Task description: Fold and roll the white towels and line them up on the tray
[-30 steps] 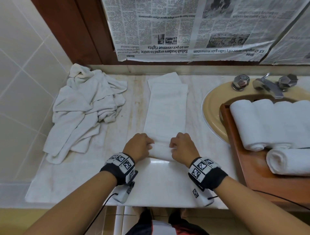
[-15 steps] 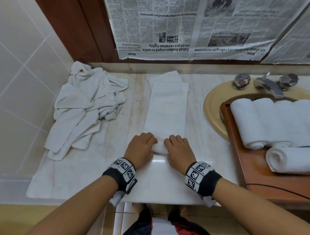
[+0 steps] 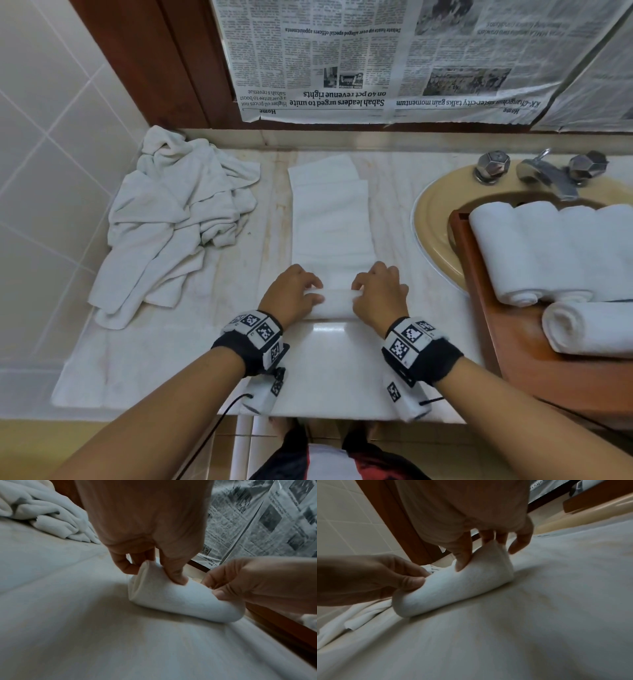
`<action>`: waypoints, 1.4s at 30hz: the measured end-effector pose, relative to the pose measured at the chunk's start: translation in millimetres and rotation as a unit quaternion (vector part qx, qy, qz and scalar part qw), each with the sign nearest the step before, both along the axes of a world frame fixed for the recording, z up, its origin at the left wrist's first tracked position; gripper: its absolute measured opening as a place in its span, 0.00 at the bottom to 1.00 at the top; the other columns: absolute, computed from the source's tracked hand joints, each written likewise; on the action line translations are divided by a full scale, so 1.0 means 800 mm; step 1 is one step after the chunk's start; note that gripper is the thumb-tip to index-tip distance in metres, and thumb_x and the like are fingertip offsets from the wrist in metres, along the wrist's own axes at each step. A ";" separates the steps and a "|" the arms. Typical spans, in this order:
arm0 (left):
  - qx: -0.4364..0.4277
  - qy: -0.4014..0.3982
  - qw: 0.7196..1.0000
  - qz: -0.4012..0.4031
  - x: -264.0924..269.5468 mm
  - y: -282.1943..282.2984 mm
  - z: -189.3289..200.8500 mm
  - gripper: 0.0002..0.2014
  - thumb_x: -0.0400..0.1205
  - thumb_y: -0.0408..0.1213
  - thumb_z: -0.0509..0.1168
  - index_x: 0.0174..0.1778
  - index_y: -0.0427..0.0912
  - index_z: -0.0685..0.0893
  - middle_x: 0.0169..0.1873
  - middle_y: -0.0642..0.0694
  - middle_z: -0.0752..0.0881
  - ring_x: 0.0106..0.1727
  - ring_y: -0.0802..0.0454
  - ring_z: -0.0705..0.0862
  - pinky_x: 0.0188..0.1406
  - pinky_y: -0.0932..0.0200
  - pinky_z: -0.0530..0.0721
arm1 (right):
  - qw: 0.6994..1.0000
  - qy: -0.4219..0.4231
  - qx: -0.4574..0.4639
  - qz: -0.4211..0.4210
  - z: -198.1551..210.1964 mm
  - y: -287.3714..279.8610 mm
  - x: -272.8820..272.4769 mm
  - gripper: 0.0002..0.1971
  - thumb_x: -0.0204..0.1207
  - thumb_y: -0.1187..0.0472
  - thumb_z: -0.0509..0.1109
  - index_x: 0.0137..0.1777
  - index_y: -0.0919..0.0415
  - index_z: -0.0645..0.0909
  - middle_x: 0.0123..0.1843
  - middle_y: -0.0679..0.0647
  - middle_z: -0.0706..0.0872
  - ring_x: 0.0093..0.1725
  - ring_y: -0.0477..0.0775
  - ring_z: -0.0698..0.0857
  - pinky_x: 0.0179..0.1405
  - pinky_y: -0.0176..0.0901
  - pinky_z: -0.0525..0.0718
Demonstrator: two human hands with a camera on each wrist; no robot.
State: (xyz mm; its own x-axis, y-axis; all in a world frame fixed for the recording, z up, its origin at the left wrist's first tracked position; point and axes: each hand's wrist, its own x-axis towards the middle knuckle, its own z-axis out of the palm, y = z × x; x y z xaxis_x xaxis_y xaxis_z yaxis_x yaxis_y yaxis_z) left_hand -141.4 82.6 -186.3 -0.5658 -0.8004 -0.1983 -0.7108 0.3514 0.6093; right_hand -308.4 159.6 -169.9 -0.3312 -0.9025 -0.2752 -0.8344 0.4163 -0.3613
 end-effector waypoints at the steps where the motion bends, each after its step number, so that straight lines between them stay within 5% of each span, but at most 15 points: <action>1: -0.036 0.012 0.999 0.002 0.000 0.002 0.000 0.09 0.77 0.36 0.73 0.53 0.44 0.87 0.46 0.51 0.77 0.51 0.54 0.77 0.50 0.63 0.73 | 0.999 0.029 -0.019 0.022 0.001 0.000 0.005 0.14 0.72 0.67 0.66 0.56 0.53 0.79 0.57 0.49 0.72 0.62 0.55 0.68 0.53 0.48 0.65; 4: -0.182 0.036 0.980 -0.075 0.001 0.011 -0.005 0.06 0.72 0.29 0.75 0.41 0.42 0.89 0.39 0.49 0.83 0.41 0.48 0.82 0.33 0.53 0.83 | 0.989 0.085 -0.074 0.098 -0.001 0.008 0.014 0.13 0.66 0.69 0.68 0.50 0.56 0.78 0.50 0.50 0.76 0.54 0.57 0.75 0.46 0.49 0.64; 6: -0.238 0.044 0.963 -0.117 0.006 0.020 -0.007 0.02 0.72 0.33 0.75 0.38 0.41 0.90 0.36 0.48 0.84 0.35 0.46 0.83 0.26 0.56 0.83 | 0.982 0.101 -0.096 0.127 -0.009 0.021 0.017 0.10 0.60 0.63 0.73 0.42 0.57 0.79 0.43 0.51 0.77 0.44 0.58 0.78 0.41 0.50 0.69; 9: -0.238 0.027 0.959 -0.154 0.014 0.026 -0.014 0.17 0.64 0.46 0.79 0.43 0.39 0.88 0.40 0.47 0.85 0.36 0.48 0.83 0.28 0.58 0.81 | 0.970 0.134 -0.096 0.178 -0.023 0.036 0.012 0.19 0.55 0.50 0.75 0.45 0.56 0.78 0.45 0.49 0.77 0.44 0.55 0.76 0.43 0.51 0.70; 11: -0.241 -0.011 0.956 -0.169 0.012 0.025 -0.014 0.24 0.54 0.43 0.84 0.43 0.39 0.87 0.40 0.47 0.84 0.35 0.47 0.83 0.27 0.58 0.80 | 0.962 0.156 -0.113 0.193 -0.027 0.032 0.008 0.21 0.53 0.56 0.77 0.47 0.56 0.79 0.46 0.50 0.78 0.44 0.56 0.76 0.45 0.50 0.65; 15: -0.256 -0.045 0.953 -0.158 0.001 0.016 -0.006 0.20 0.51 0.38 0.81 0.38 0.40 0.87 0.33 0.49 0.83 0.29 0.48 0.81 0.25 0.61 0.74 | 0.955 0.175 -0.109 0.215 -0.025 0.017 0.004 0.24 0.48 0.70 0.75 0.48 0.59 0.81 0.44 0.53 0.79 0.41 0.58 0.79 0.43 0.50 0.62; 19: -0.215 -0.105 0.959 -0.153 -0.004 0.004 0.011 0.17 0.59 0.46 0.75 0.40 0.42 0.88 0.34 0.49 0.86 0.31 0.47 0.83 0.35 0.59 0.72 | 0.961 0.131 -0.096 0.224 -0.025 0.016 -0.004 0.26 0.49 0.70 0.77 0.52 0.59 0.82 0.45 0.53 0.81 0.40 0.59 0.81 0.43 0.50 0.70; 22: -0.122 -0.157 0.969 -0.146 -0.004 -0.001 0.030 0.17 0.72 0.53 0.68 0.51 0.47 0.88 0.44 0.52 0.87 0.45 0.50 0.84 0.44 0.60 0.69 | 0.968 0.046 -0.025 0.245 -0.012 0.011 -0.011 0.22 0.70 0.66 0.73 0.65 0.58 0.79 0.56 0.55 0.83 0.54 0.61 0.81 0.53 0.51 0.70; 25: 0.055 -0.140 0.986 -0.068 -0.001 -0.007 0.037 0.14 0.74 0.48 0.70 0.54 0.51 0.91 0.45 0.51 0.90 0.47 0.52 0.85 0.45 0.58 0.82 | 0.978 -0.058 0.067 0.190 -0.004 -0.003 -0.016 0.19 0.81 0.59 0.64 0.72 0.51 0.75 0.66 0.53 0.81 0.67 0.57 0.75 0.67 0.51 0.69; 27: 0.083 -0.105 0.991 -0.027 0.000 -0.011 0.031 0.15 0.75 0.43 0.70 0.58 0.52 0.90 0.51 0.51 0.89 0.52 0.52 0.85 0.51 0.58 0.83 | 0.987 -0.037 0.050 0.146 -0.006 -0.010 -0.010 0.18 0.80 0.57 0.65 0.70 0.48 0.77 0.65 0.52 0.78 0.68 0.57 0.71 0.66 0.52 0.69; 30: -0.047 -0.084 0.994 -0.043 -0.007 -0.005 0.018 0.15 0.78 0.36 0.67 0.61 0.49 0.88 0.57 0.51 0.83 0.59 0.52 0.80 0.53 0.59 0.79 | 0.992 0.034 -0.039 0.113 -0.011 -0.013 0.006 0.16 0.76 0.62 0.68 0.63 0.50 0.78 0.61 0.50 0.73 0.64 0.57 0.69 0.56 0.48 0.66; 34: -0.211 -0.051 0.969 -0.114 -0.008 0.018 0.007 0.10 0.69 0.29 0.71 0.42 0.44 0.91 0.39 0.48 0.84 0.39 0.46 0.83 0.28 0.60 0.74 | 0.970 0.107 -0.146 0.164 -0.021 0.000 0.022 0.13 0.58 0.68 0.75 0.42 0.57 0.80 0.42 0.52 0.79 0.42 0.59 0.79 0.37 0.48 0.70; 38: -0.239 -0.041 0.958 -0.152 0.008 0.027 -0.010 0.18 0.67 0.48 0.70 0.48 0.41 0.89 0.43 0.47 0.83 0.39 0.46 0.82 0.29 0.56 0.79 | 0.955 0.130 -0.156 0.215 -0.029 0.019 0.019 0.25 0.54 0.52 0.75 0.53 0.55 0.75 0.46 0.52 0.78 0.44 0.57 0.76 0.41 0.50 0.74; 42: -0.248 -0.060 0.952 -0.170 0.009 0.021 -0.009 0.27 0.56 0.31 0.79 0.54 0.38 0.89 0.44 0.43 0.85 0.37 0.42 0.83 0.28 0.55 0.80 | 0.944 0.163 -0.144 0.248 -0.029 0.012 0.010 0.31 0.50 0.68 0.76 0.56 0.58 0.74 0.46 0.55 0.79 0.42 0.59 0.78 0.39 0.50 0.76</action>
State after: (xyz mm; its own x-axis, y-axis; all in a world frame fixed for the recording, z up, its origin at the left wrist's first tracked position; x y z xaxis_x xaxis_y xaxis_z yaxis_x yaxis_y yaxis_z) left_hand -134.6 99.1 -193.7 -0.8062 -0.5868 0.0759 -0.5585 0.7970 0.2299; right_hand -300.1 169.5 -193.1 0.1275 -0.9906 0.0489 -0.9871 -0.1315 -0.0910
